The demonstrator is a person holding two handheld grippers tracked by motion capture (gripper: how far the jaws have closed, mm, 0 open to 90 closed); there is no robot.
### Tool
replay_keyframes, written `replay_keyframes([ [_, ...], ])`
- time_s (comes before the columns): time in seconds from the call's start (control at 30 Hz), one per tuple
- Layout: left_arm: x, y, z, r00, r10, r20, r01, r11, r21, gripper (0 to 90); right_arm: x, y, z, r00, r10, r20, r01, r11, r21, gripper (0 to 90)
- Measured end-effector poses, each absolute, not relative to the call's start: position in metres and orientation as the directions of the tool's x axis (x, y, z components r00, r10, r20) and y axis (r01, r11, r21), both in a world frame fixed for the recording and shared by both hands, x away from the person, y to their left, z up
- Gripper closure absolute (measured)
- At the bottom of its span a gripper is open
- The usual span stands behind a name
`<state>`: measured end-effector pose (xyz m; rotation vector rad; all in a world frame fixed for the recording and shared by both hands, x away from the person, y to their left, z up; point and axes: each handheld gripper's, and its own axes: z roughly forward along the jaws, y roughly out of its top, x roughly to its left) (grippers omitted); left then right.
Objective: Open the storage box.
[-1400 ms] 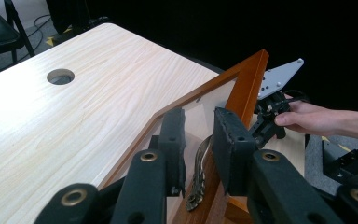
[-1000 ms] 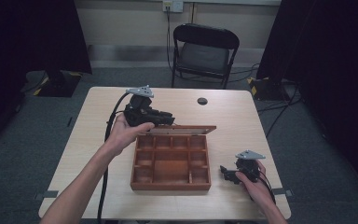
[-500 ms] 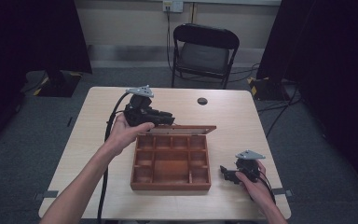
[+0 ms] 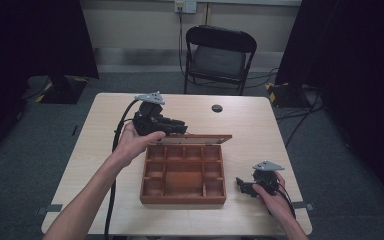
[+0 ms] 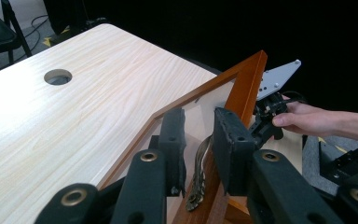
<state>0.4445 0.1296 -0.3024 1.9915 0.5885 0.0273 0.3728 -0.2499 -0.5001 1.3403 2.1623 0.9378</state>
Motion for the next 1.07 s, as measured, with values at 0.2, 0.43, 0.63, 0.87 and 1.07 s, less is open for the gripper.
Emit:
replay_keyframes([
  [0.2,0.4436,0.129,-0.3024,0.88,0.415,-0.231,0.393,-0.363,0.845,73.9,0.3728,-0.25,-0.5002,-0.443,0.897,-0.007,0.607,0.306,0.733,11.8],
  [0.43,0.4443,0.129,-0.3021,0.879,0.416,-0.233,0.394,-0.362,0.845,73.9,0.3728,-0.2499,-0.5001,-0.442,0.897,-0.006,0.608,0.305,0.733,11.8],
  [0.63,0.4444,0.1292,-0.3021,0.881,0.415,-0.229,0.391,-0.364,0.845,73.9,0.3728,-0.2499,-0.5001,-0.443,0.897,-0.006,0.608,0.305,0.733,11.8],
  [0.87,0.4435,0.1294,-0.3029,0.88,0.414,-0.232,0.393,-0.362,0.845,73.9,0.3729,-0.2501,-0.5001,-0.443,0.896,-0.008,0.608,0.307,0.732,11.7],
  [1.07,0.4435,0.1294,-0.3028,0.88,0.414,-0.232,0.393,-0.362,0.846,73.9,0.3729,-0.2501,-0.5001,-0.443,0.896,-0.008,0.608,0.307,0.732,11.7],
])
